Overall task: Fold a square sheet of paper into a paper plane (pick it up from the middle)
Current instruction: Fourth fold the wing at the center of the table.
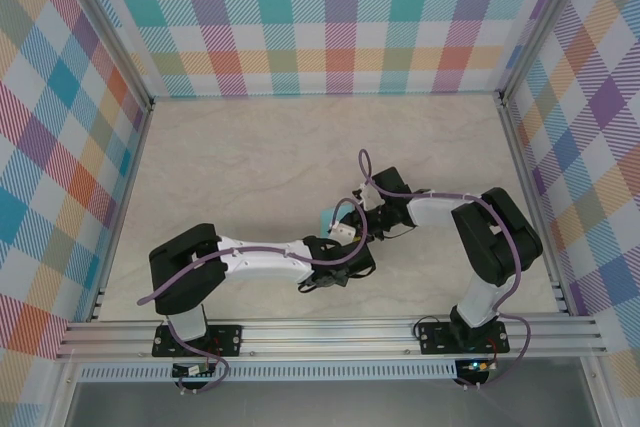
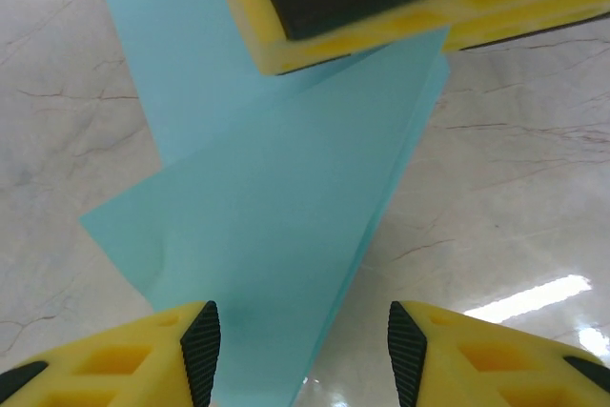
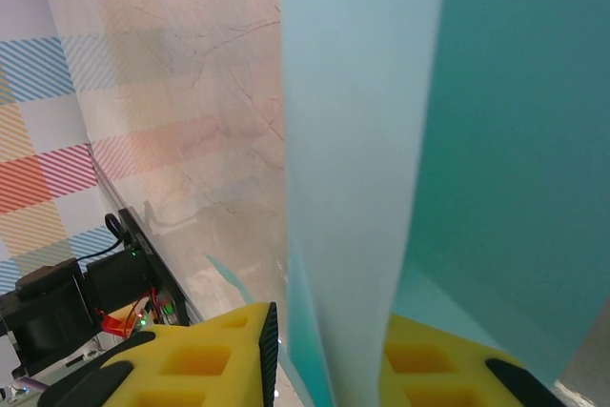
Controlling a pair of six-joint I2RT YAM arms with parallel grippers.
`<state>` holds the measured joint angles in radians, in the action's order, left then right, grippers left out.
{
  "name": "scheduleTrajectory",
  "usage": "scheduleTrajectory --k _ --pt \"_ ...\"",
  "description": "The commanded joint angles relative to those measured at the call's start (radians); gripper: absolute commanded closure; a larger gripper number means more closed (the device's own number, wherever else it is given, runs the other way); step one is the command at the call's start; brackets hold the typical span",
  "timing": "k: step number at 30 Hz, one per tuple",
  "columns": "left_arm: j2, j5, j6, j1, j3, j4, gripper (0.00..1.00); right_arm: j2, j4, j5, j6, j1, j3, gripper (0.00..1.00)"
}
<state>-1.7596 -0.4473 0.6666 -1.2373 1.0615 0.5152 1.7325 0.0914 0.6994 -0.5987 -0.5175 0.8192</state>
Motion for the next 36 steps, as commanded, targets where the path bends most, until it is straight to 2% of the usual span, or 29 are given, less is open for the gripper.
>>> scheduleTrajectory --k 1,7,16,26,32,36 --pt "-0.022 -0.068 0.023 -0.025 0.029 0.051 0.48 -0.027 0.039 0.006 -0.021 -0.005 0.038 0.76" --pt "-0.043 -0.109 0.051 -0.033 0.026 0.06 0.53 -0.038 0.062 0.006 -0.026 -0.006 0.051 0.77" --pt "-0.056 -0.145 0.048 -0.043 0.031 0.063 0.73 -0.036 0.084 -0.002 -0.021 -0.005 0.057 0.77" --pt "-0.044 -0.167 0.053 -0.045 0.025 0.077 0.85 -0.044 0.116 -0.017 -0.007 -0.006 0.064 0.76" --pt "0.003 -0.147 0.051 -0.043 -0.019 0.026 0.91 -0.072 0.145 -0.048 0.002 -0.005 0.062 0.71" --pt "0.065 -0.077 0.055 -0.028 -0.105 -0.077 0.94 -0.131 0.185 -0.1 0.013 -0.005 0.05 0.66"
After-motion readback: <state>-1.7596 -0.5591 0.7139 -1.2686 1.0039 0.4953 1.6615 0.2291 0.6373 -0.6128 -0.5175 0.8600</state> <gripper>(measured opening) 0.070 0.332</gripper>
